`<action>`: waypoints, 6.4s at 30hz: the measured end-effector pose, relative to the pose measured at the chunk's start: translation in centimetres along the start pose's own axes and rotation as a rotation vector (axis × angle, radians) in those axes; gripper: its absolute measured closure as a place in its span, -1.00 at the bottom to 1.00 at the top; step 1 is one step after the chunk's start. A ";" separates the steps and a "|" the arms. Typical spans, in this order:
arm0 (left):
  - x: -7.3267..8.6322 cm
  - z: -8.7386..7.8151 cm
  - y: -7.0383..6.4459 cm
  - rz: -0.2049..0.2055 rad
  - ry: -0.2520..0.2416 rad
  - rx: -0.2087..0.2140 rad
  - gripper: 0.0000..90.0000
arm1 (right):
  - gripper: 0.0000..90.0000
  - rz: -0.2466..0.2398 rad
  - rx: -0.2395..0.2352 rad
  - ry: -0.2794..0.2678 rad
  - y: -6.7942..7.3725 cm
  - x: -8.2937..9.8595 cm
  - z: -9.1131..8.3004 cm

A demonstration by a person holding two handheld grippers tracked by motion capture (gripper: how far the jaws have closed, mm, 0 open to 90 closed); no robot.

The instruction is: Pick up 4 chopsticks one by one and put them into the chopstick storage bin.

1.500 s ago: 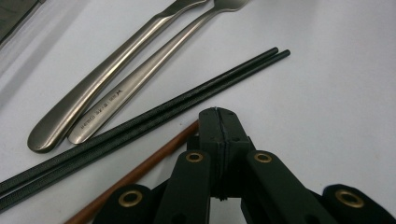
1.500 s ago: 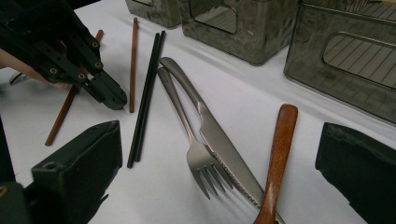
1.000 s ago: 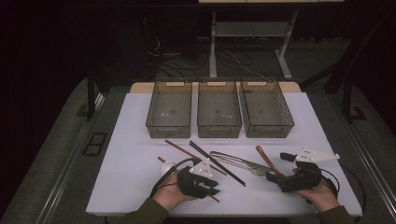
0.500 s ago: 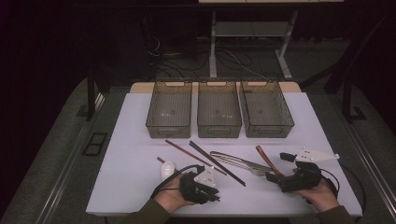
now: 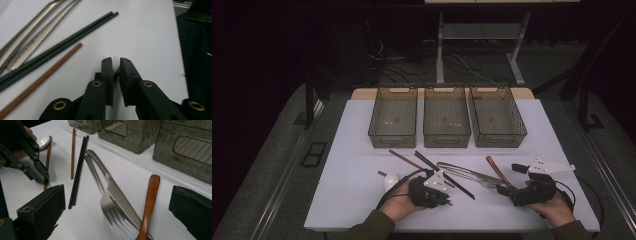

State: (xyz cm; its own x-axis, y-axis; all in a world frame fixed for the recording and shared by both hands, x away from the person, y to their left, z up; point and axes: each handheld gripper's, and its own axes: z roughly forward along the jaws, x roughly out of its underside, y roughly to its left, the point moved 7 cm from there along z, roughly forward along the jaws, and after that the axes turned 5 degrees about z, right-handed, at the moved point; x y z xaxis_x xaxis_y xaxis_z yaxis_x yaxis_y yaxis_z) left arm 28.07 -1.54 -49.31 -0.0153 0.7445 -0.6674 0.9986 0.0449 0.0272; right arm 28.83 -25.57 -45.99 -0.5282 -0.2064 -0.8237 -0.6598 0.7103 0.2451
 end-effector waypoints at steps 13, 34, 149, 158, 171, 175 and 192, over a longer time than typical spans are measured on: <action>-0.4 0.3 2.0 -0.019 0.008 -0.054 0.86 | -0.98 -0.003 -0.002 0.004 0.0 0.0 0.1; -1.2 -2.0 3.8 -0.117 -0.086 -0.061 0.66 | -0.98 0.001 -0.001 0.002 0.0 0.0 0.0; 6.4 -6.3 5.5 -0.096 0.018 -0.057 0.62 | -0.98 -0.001 -0.008 0.010 -0.1 0.1 0.3; 6.6 -5.7 5.9 -0.019 0.046 -0.002 0.74 | -0.98 -0.002 -0.009 0.016 -0.1 0.2 0.5; 7.1 -5.9 6.2 0.000 0.002 0.051 0.79 | -0.98 0.000 -0.011 0.021 -0.1 0.3 0.6; 7.1 -5.9 6.4 0.021 -0.004 0.066 0.81 | -0.98 -0.001 -0.011 0.021 -0.1 0.3 0.6; 6.9 -5.8 6.7 0.073 0.003 0.115 0.85 | -0.98 0.006 -0.009 0.024 -0.2 0.3 0.6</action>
State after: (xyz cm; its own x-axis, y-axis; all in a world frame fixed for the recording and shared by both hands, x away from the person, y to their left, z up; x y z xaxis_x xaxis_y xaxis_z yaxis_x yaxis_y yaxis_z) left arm 34.39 7.73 -49.44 0.0581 0.7447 -0.6649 0.9962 -0.0861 -0.0093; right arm 29.07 -25.38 -46.61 -0.5448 -0.2179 -0.8098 -0.6610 0.7058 0.2547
